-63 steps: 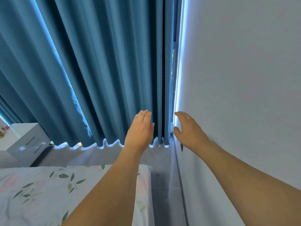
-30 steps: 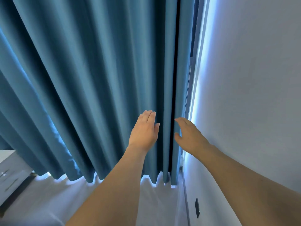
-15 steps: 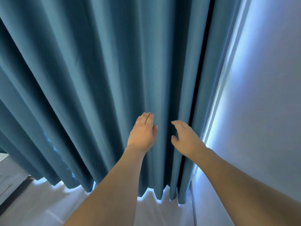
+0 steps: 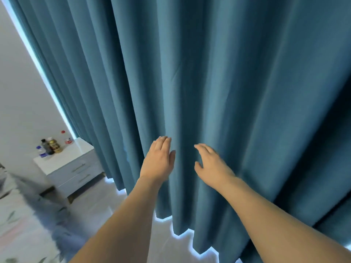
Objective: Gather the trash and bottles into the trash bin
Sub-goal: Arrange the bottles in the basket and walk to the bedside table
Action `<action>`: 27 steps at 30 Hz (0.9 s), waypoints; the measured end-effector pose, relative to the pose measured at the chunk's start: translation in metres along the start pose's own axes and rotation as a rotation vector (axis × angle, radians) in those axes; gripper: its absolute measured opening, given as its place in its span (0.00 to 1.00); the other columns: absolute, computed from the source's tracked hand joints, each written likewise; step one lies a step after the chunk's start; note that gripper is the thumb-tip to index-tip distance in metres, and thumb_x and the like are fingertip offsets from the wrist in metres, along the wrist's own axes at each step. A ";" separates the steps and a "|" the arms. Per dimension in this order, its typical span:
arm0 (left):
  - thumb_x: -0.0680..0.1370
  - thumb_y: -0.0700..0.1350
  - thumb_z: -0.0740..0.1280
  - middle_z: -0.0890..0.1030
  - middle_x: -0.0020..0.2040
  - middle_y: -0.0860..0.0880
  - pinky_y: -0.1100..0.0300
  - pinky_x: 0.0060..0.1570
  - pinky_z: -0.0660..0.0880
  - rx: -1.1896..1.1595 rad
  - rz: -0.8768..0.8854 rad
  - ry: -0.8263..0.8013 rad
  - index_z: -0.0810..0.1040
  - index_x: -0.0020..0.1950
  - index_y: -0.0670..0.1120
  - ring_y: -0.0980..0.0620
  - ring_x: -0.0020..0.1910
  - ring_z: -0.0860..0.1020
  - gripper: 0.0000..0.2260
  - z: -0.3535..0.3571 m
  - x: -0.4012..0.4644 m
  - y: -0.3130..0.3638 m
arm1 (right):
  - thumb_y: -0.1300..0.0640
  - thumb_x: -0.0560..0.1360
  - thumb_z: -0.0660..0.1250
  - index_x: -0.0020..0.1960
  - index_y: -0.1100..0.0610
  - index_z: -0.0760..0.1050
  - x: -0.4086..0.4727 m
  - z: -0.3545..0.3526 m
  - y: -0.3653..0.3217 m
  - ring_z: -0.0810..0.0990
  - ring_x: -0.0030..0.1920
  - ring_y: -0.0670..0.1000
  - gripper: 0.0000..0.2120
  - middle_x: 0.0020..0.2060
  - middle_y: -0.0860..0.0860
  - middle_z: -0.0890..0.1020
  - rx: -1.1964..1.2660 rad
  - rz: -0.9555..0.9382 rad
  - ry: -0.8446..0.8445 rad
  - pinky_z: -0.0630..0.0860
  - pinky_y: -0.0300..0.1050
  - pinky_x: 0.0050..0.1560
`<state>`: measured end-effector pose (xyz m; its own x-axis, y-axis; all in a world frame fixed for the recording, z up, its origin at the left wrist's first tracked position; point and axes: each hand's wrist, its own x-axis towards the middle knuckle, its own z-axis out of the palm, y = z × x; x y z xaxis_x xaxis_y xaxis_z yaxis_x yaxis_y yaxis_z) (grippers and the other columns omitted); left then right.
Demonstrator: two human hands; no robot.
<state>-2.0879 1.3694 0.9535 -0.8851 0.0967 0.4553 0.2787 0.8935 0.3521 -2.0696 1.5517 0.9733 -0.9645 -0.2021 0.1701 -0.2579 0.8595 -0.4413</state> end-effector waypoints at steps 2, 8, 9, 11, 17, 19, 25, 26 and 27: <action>0.82 0.45 0.60 0.68 0.72 0.45 0.56 0.71 0.63 0.027 -0.065 0.012 0.66 0.73 0.39 0.46 0.73 0.64 0.21 -0.004 0.005 -0.032 | 0.57 0.79 0.58 0.76 0.53 0.56 0.026 0.019 -0.016 0.56 0.75 0.47 0.27 0.76 0.46 0.58 0.022 -0.061 -0.051 0.57 0.41 0.72; 0.81 0.45 0.62 0.70 0.70 0.43 0.55 0.69 0.63 0.132 -0.253 0.081 0.68 0.71 0.38 0.43 0.70 0.67 0.20 -0.031 0.012 -0.112 | 0.57 0.79 0.57 0.76 0.53 0.56 0.102 0.061 -0.064 0.57 0.74 0.48 0.26 0.75 0.46 0.59 0.061 -0.230 -0.176 0.60 0.43 0.71; 0.81 0.44 0.62 0.70 0.70 0.43 0.54 0.68 0.64 0.152 -0.283 0.095 0.68 0.71 0.38 0.43 0.69 0.67 0.20 -0.037 0.011 -0.124 | 0.57 0.79 0.57 0.76 0.53 0.56 0.114 0.067 -0.074 0.56 0.75 0.48 0.26 0.75 0.45 0.58 0.066 -0.265 -0.192 0.60 0.43 0.71; 0.80 0.43 0.63 0.71 0.68 0.43 0.53 0.66 0.66 0.183 -0.330 0.129 0.69 0.69 0.38 0.42 0.67 0.69 0.19 -0.048 0.007 -0.149 | 0.58 0.79 0.57 0.76 0.54 0.56 0.137 0.082 -0.100 0.55 0.75 0.48 0.26 0.75 0.46 0.58 0.081 -0.337 -0.223 0.59 0.42 0.71; 0.80 0.44 0.64 0.72 0.68 0.43 0.51 0.63 0.69 0.244 -0.507 0.172 0.69 0.70 0.39 0.42 0.66 0.70 0.19 -0.070 0.000 -0.238 | 0.58 0.79 0.57 0.76 0.54 0.56 0.197 0.145 -0.181 0.57 0.75 0.50 0.27 0.75 0.47 0.59 0.100 -0.506 -0.350 0.57 0.44 0.73; 0.80 0.44 0.64 0.71 0.69 0.42 0.52 0.65 0.67 0.266 -0.540 0.192 0.69 0.70 0.39 0.42 0.67 0.69 0.20 -0.079 0.006 -0.273 | 0.57 0.79 0.58 0.76 0.53 0.57 0.222 0.164 -0.207 0.58 0.74 0.50 0.26 0.75 0.47 0.60 0.110 -0.534 -0.367 0.58 0.44 0.73; 0.81 0.46 0.61 0.68 0.72 0.44 0.54 0.68 0.65 0.296 -0.610 0.177 0.66 0.73 0.41 0.44 0.70 0.66 0.21 -0.095 0.045 -0.363 | 0.59 0.79 0.58 0.74 0.54 0.59 0.295 0.199 -0.269 0.60 0.73 0.50 0.24 0.73 0.49 0.62 0.118 -0.584 -0.379 0.59 0.42 0.70; 0.82 0.47 0.60 0.67 0.73 0.44 0.54 0.69 0.64 0.294 -0.618 0.166 0.65 0.74 0.41 0.45 0.71 0.65 0.21 -0.096 0.054 -0.376 | 0.59 0.79 0.58 0.74 0.54 0.59 0.309 0.205 -0.275 0.60 0.73 0.50 0.24 0.73 0.49 0.62 0.122 -0.578 -0.391 0.59 0.43 0.71; 0.82 0.47 0.60 0.66 0.74 0.45 0.54 0.70 0.63 0.290 -0.626 0.160 0.64 0.74 0.42 0.46 0.72 0.64 0.22 -0.097 0.063 -0.388 | 0.59 0.79 0.57 0.74 0.54 0.59 0.323 0.212 -0.282 0.59 0.73 0.50 0.24 0.74 0.48 0.61 0.124 -0.571 -0.400 0.60 0.44 0.71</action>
<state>-2.2160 0.9860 0.9249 -0.7748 -0.5191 0.3609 -0.3949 0.8431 0.3650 -2.3202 1.1447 0.9654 -0.6175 -0.7827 0.0782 -0.7110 0.5129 -0.4810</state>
